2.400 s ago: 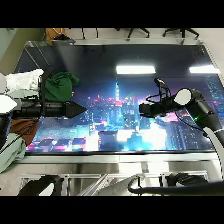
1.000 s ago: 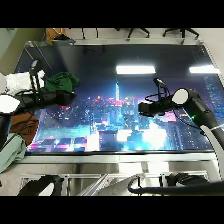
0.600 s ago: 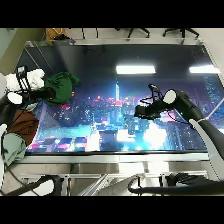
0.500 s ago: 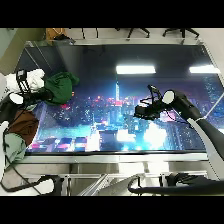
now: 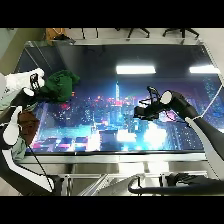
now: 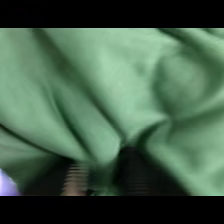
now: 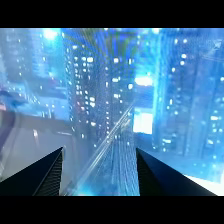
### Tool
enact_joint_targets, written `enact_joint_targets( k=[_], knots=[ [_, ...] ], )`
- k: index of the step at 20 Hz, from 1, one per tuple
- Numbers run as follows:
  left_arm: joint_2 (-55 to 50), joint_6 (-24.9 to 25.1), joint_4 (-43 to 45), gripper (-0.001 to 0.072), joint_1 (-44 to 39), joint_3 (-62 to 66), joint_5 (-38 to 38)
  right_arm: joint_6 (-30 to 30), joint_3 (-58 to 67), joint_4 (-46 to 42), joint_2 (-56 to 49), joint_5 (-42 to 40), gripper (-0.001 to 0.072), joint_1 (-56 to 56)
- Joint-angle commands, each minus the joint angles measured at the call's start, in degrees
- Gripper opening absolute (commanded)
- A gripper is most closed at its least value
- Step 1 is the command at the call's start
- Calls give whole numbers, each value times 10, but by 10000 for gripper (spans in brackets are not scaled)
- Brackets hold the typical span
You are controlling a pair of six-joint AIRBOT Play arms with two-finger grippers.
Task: Fold the shirts.
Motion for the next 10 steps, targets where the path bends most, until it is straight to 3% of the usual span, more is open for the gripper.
enact_joint_targets(
  k=[1,2,3,4,5,10],
  knots=[
    [-49,-27,-5,16,-3,86,-137,0,1,0,0,21,495,0],
    [-46,-27,-23,15,-8,110,-170,0,1,0,3,30,487,0],
    [-35,-27,-52,15,-14,135,-194,-2,2,0,8,36,330,0],
    [-19,-25,-89,15,-22,159,-212,-8,2,0,13,34,102,-1],
    [4,-24,-135,15,-33,184,-230,-18,4,-1,23,29,22,-2],
    [129,-11,-278,15,-130,250,-399,-48,40,-1,77,33,22,-56]
  ],
)
